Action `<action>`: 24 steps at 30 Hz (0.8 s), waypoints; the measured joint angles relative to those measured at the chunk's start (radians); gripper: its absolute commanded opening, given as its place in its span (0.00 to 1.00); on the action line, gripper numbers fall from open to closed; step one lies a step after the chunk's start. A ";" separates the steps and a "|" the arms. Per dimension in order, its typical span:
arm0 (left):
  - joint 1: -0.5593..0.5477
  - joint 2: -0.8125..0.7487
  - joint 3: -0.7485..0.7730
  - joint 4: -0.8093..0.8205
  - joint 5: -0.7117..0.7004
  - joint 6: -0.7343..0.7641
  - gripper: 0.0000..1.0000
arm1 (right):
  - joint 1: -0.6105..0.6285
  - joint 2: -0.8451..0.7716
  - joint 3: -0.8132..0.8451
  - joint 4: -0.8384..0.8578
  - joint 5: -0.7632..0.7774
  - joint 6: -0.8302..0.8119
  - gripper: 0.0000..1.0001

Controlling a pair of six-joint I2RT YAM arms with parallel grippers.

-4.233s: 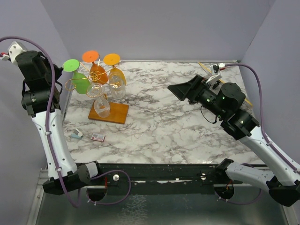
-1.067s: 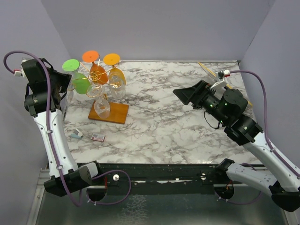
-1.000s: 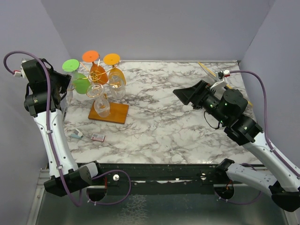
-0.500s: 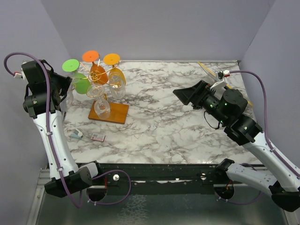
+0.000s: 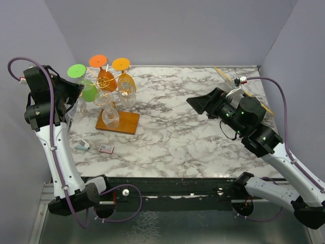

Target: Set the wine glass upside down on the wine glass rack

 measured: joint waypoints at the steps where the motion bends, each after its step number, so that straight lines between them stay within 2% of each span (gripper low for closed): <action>1: 0.000 -0.001 0.000 0.002 0.000 0.000 0.00 | 0.000 0.000 -0.005 0.003 0.000 0.000 0.84; 24: 0.002 -0.077 -0.186 0.120 -0.076 -0.081 0.02 | 0.000 -0.020 -0.046 0.005 0.003 0.033 0.83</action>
